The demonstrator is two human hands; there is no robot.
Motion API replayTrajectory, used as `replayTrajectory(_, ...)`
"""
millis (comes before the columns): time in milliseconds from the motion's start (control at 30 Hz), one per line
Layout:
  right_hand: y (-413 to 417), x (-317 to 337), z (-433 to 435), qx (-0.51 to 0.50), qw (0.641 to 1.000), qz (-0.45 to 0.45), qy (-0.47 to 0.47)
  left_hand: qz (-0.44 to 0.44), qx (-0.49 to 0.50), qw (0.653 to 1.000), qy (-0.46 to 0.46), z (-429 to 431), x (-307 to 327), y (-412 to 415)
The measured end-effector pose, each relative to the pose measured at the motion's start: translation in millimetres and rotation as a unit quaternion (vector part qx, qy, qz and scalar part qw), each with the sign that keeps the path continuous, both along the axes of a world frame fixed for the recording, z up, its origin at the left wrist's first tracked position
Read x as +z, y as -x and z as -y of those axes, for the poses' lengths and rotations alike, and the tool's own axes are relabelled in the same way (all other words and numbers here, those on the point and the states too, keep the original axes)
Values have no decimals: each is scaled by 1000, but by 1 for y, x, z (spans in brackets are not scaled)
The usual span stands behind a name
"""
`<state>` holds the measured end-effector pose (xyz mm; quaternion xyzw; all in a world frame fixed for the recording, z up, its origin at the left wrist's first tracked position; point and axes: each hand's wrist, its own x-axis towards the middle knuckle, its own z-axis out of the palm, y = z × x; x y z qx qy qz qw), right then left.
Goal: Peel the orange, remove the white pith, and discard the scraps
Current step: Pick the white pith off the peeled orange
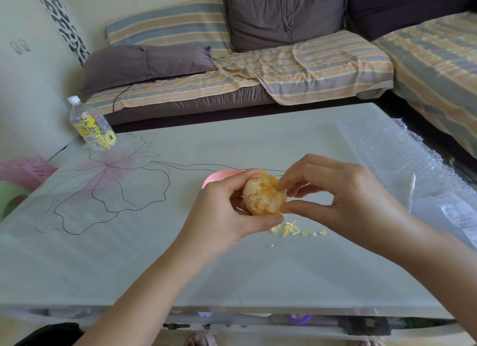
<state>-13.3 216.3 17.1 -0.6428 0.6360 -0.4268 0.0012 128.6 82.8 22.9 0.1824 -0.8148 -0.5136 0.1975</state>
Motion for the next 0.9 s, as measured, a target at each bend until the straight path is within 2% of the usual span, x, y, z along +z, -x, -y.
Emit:
replayTrajectory(200, 0, 1, 0, -3, 999, -40, 2, 23, 11, 996, 89, -4, 3, -3)
replayTrajectory(367, -3, -1, 0, -23, 995, -98, 14, 31, 13, 991, 126, -6, 3, -4)
replayTrajectory(733, -1, -6, 2, -15, 990, -137, 13, 33, 19, 991, 129, -6, 2, -5)
replayTrajectory(900, -5, -5, 2, -37, 989, -122, 73, 12, 42, 994, 103, -2, 1, -3)
